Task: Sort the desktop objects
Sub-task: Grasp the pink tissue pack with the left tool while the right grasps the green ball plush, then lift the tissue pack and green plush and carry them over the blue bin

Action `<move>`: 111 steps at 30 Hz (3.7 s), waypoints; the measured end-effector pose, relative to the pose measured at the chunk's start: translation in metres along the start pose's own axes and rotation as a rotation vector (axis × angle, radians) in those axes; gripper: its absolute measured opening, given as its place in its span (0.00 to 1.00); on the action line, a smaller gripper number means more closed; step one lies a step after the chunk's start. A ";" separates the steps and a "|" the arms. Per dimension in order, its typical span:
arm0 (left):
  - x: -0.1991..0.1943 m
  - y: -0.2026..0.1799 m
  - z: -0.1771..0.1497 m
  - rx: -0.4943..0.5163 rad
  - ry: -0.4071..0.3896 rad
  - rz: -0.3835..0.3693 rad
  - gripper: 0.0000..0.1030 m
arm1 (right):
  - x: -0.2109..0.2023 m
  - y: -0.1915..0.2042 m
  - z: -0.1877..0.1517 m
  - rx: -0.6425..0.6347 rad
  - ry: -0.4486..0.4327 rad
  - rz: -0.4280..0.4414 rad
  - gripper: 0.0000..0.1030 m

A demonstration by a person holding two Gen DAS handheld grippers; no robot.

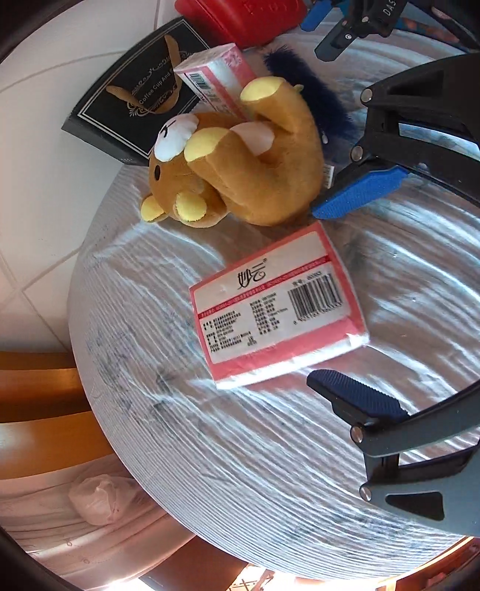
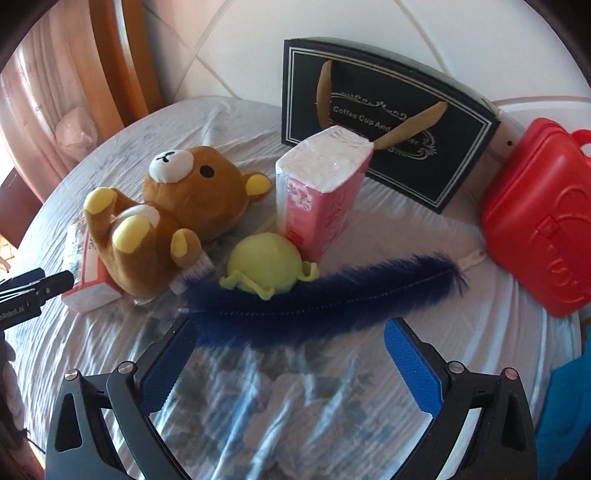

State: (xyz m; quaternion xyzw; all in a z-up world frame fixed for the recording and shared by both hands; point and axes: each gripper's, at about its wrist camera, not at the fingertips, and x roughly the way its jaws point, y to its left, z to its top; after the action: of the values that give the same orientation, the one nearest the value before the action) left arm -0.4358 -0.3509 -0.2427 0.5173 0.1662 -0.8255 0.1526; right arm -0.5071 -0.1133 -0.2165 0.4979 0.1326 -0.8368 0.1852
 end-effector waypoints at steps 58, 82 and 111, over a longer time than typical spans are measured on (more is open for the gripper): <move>0.002 0.002 -0.022 0.038 -0.117 0.185 0.92 | 0.025 -0.016 0.021 -0.019 -0.106 0.080 0.68; -0.250 -0.127 -0.113 0.382 -0.466 -0.221 0.92 | -0.280 -0.037 -0.091 0.176 -0.516 -0.160 0.68; -0.416 -0.486 -0.360 1.026 -0.497 -0.781 0.92 | -0.525 -0.265 -0.388 0.676 -0.602 -0.739 0.68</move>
State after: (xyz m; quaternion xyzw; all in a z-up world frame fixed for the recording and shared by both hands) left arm -0.1788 0.2741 0.0432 0.2216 -0.1113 -0.8883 -0.3866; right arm -0.0918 0.3751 0.0744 0.1905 -0.0353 -0.9464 -0.2586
